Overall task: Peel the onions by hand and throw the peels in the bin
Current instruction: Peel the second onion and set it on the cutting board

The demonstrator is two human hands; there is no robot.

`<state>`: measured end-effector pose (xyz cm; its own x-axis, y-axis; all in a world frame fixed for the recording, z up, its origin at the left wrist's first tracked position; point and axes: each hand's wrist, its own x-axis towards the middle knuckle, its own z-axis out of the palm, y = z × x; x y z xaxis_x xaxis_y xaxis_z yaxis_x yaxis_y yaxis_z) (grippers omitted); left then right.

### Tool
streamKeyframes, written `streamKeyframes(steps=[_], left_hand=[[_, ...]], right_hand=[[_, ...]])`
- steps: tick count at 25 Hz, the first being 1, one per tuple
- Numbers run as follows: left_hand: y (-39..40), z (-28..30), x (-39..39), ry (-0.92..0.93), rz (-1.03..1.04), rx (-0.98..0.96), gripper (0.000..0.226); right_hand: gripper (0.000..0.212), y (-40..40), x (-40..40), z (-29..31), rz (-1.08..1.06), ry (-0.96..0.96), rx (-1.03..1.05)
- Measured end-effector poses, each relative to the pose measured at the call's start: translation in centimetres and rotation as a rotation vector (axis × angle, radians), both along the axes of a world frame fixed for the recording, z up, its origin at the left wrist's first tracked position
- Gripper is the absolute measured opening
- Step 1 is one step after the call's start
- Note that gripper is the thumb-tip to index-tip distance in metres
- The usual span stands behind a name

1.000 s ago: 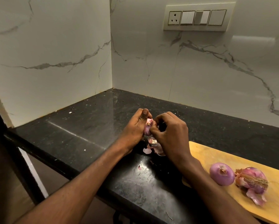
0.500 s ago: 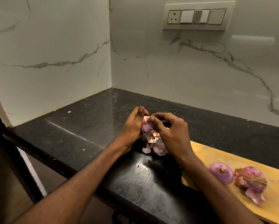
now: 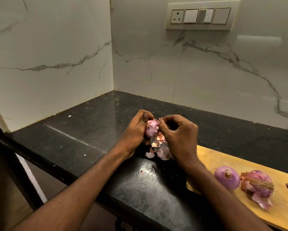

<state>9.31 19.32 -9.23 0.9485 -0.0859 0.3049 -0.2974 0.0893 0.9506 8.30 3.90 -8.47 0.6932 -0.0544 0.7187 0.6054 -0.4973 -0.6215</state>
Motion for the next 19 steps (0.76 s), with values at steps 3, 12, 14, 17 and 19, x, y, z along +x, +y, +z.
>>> streamKeyframes(steps=[3,12,14,17,19], left_hand=[[0.05,0.08,-0.09,0.004,0.003,-0.006,0.034],[0.24,-0.34,0.38,0.004,0.053,0.004,0.036],[0.28,-0.33,0.39,0.009,0.050,0.008,0.036],[0.21,-0.22,0.32,0.011,0.047,0.011,0.035],[0.18,-0.13,0.19,0.006,0.037,0.025,0.034]], right_hand=[[0.010,-0.25,0.27,0.06,0.017,0.066,0.059],[0.018,-0.11,-0.23,0.39,0.062,0.129,0.003],[0.026,-0.03,-0.41,0.23,0.042,0.110,-0.057],[0.019,0.13,-0.55,0.18,0.043,0.070,-0.015],[0.014,0.20,-0.56,0.12,0.030,0.042,-0.031]])
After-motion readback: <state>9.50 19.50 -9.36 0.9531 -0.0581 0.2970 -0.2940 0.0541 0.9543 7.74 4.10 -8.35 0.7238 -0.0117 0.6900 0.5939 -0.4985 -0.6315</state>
